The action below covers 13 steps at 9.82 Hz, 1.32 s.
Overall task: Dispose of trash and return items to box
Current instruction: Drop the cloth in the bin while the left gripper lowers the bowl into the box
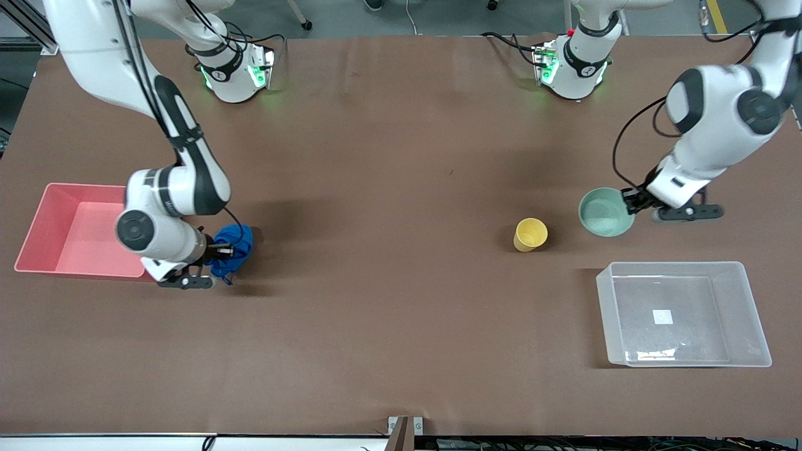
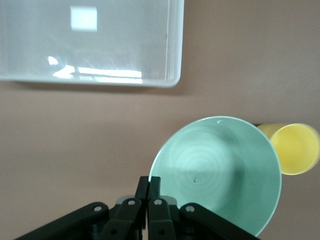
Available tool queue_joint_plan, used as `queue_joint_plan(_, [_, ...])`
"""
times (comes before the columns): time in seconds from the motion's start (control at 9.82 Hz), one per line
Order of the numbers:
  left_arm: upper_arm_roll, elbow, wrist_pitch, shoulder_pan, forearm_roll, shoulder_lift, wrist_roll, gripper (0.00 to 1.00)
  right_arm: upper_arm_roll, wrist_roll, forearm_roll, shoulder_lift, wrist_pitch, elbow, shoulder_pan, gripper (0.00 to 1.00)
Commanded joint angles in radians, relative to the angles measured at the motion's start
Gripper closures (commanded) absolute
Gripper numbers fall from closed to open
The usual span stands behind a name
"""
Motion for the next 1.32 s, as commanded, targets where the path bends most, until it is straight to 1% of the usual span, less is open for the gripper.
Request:
queue_joint_plan(0.0, [0.024, 0.228, -0.030, 0.008, -0.011, 0.204, 0.046, 1.00, -0.014, -0.089, 0.020, -0.082, -0.261, 0.179, -0.120, 0.99])
queue_joint_plan(0.1, [0.054, 0.352, -0.031, 0.010, -0.016, 0.309, 0.093, 0.99, -0.018, -0.228, 0.011, -0.110, -0.274, 0.182, -0.195, 0.99])
queue_joint_plan(0.2, [0.088, 0.466, -0.033, 0.010, -0.060, 0.404, 0.169, 1.00, -0.018, -0.277, -0.080, -0.115, -0.251, 0.170, -0.250, 0.99])
queue_joint_plan(0.31, [0.131, 0.573, -0.036, 0.010, -0.139, 0.502, 0.273, 1.00, -0.015, -0.302, -0.206, -0.115, -0.198, 0.122, -0.298, 0.98])
queue_joint_plan(0.41, [0.168, 0.667, -0.036, 0.010, -0.204, 0.591, 0.343, 1.00, -0.014, -0.378, -0.207, -0.113, -0.118, 0.054, -0.339, 0.98])
queue_joint_plan(0.51, [0.191, 0.733, -0.036, 0.014, -0.244, 0.674, 0.386, 1.00, -0.013, -0.445, -0.207, -0.109, -0.010, -0.018, -0.403, 0.98])
queue_joint_plan(0.61, [0.203, 0.805, -0.036, 0.016, -0.273, 0.751, 0.412, 1.00, -0.008, -0.452, -0.205, -0.103, 0.136, -0.114, -0.428, 0.98])
queue_joint_plan(0.71, [0.207, 0.835, -0.027, 0.023, -0.293, 0.798, 0.418, 1.00, -0.008, -0.448, -0.202, -0.093, 0.303, -0.211, -0.433, 0.97])
queue_joint_plan(0.81, [0.207, 0.828, -0.013, 0.028, -0.296, 0.825, 0.422, 1.00, -0.008, -0.446, -0.198, -0.061, 0.379, -0.247, -0.445, 0.96])
queue_joint_plan(0.92, [0.207, 0.816, 0.002, 0.028, -0.299, 0.831, 0.431, 0.99, -0.007, -0.446, -0.190, -0.052, 0.382, -0.261, -0.447, 0.90])
queue_joint_plan(1.02, [0.207, 0.764, 0.043, 0.027, -0.298, 0.833, 0.438, 0.98, -0.007, -0.446, -0.167, -0.044, 0.384, -0.271, -0.446, 0.71])
queue_joint_plan(1.12, [0.207, 0.722, 0.095, 0.026, -0.298, 0.834, 0.448, 0.93, -0.005, -0.446, -0.164, -0.041, 0.381, -0.272, -0.438, 0.11])
queue_joint_plan(1.22, [0.207, 0.708, 0.119, 0.026, -0.298, 0.837, 0.461, 0.77, -0.004, -0.443, -0.164, -0.044, 0.375, -0.269, -0.438, 0.00])
